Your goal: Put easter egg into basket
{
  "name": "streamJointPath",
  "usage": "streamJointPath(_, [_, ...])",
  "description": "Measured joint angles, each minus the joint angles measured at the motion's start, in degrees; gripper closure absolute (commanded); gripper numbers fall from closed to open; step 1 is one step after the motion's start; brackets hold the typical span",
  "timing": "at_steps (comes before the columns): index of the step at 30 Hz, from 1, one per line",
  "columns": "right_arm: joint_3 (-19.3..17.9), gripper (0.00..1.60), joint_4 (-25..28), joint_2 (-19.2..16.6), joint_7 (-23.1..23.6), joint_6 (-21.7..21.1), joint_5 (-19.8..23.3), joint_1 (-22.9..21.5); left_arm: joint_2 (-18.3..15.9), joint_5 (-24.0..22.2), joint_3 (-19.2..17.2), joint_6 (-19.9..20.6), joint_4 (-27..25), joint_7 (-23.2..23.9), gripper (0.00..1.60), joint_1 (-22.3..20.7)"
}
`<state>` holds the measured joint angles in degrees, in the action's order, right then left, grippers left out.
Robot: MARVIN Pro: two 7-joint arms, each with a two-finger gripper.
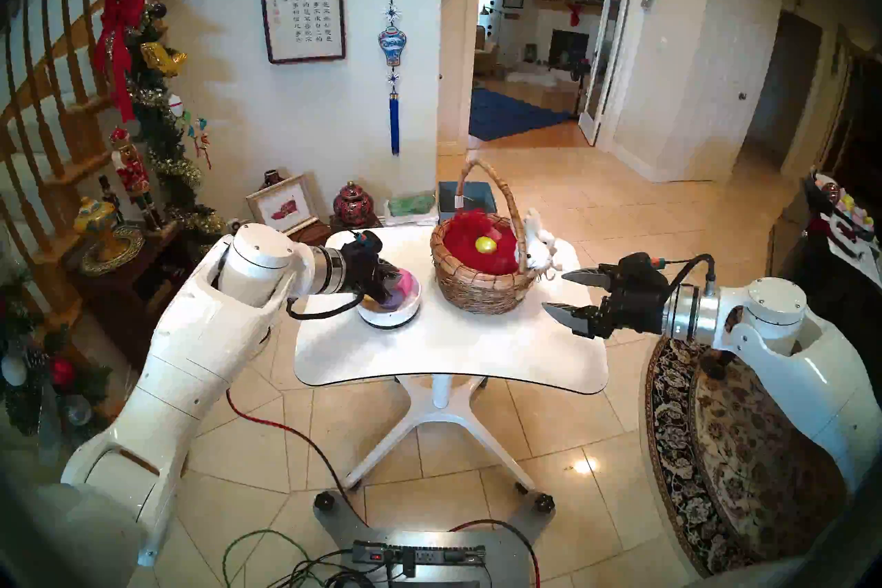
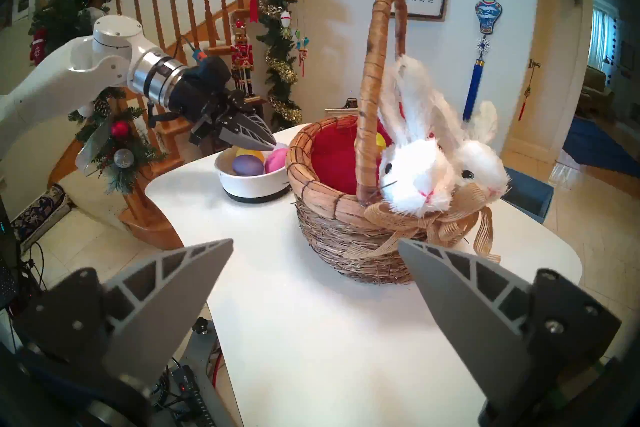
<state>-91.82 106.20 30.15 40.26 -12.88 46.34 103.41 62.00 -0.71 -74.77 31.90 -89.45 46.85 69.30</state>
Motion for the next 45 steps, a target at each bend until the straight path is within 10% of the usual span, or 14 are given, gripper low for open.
streamJointPath(16, [0.0,0.00,0.0,0.0,0.0,0.0,0.0,0.0,-0.5,-0.9,-0.3,2.9,-0.4,1.8,0.38,0.1])
streamJointPath(45, [0.0,0.00,0.0,0.0,0.0,0.0,0.0,0.0,1.8,-0.8,1.5,5.1,4.7,0.9,0.37,-2.7])
